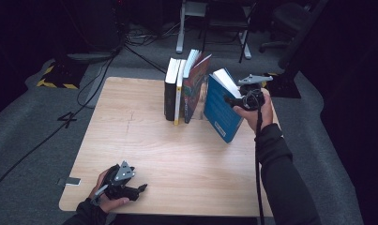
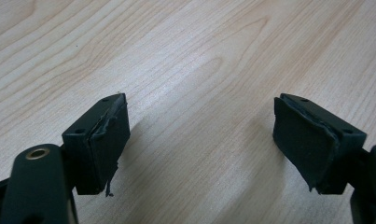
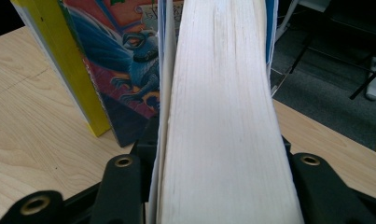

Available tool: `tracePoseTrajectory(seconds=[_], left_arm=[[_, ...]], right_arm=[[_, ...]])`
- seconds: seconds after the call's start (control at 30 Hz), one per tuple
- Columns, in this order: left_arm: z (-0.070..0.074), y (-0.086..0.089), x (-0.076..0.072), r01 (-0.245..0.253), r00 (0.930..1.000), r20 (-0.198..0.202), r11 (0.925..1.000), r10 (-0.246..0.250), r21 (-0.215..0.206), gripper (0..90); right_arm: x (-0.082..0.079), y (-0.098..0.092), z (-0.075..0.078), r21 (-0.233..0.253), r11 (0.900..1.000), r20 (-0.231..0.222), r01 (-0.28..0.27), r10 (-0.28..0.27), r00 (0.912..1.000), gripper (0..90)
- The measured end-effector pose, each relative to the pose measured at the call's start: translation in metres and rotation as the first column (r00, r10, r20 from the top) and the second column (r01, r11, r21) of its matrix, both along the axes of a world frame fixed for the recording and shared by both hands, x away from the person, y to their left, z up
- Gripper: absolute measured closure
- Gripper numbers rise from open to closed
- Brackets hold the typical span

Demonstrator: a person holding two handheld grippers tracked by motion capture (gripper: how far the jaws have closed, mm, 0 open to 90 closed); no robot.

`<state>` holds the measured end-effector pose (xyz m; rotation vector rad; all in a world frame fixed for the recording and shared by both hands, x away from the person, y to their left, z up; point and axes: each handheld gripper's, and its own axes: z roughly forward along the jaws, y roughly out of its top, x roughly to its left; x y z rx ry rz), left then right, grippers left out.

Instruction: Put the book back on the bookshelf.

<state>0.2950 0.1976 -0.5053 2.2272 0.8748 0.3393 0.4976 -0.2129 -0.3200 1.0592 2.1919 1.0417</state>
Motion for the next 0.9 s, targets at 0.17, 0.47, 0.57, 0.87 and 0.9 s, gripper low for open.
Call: tracePoseTrajectory(seconds=[0.17,0.47,0.57,0.87,0.9], left_arm=[[0.000,0.000,0.000,0.006,1.0000,0.000,1.0000,-0.006,0.001,19.1],[0.000,0.000,-0.001,0.015,0.9999,-0.001,0.9999,-0.015,0.002,19.1],[0.000,0.000,-0.001,0.019,0.9998,-0.003,0.9998,-0.019,0.002,19.1],[0.000,-0.001,-0.001,0.043,0.9991,-0.002,0.9991,-0.043,0.004,19.2],[0.000,-0.001,-0.001,0.044,0.9991,-0.001,0.9990,-0.044,0.005,19.2]], right_arm=[[0.006,0.001,-0.001,0.009,1.000,-0.024,0.008,-0.008,0.9997,55.7],[0.009,0.000,0.003,0.017,1.000,-0.032,0.019,-0.019,0.9993,59.6],[0.013,0.000,0.004,0.021,0.999,-0.026,0.038,-0.038,0.9989,59.8],[0.028,0.004,0.018,0.082,0.991,0.019,0.107,-0.108,0.9939,59.9],[0.031,0.006,0.021,0.080,0.990,0.020,0.116,-0.118,0.9928,59.9]])
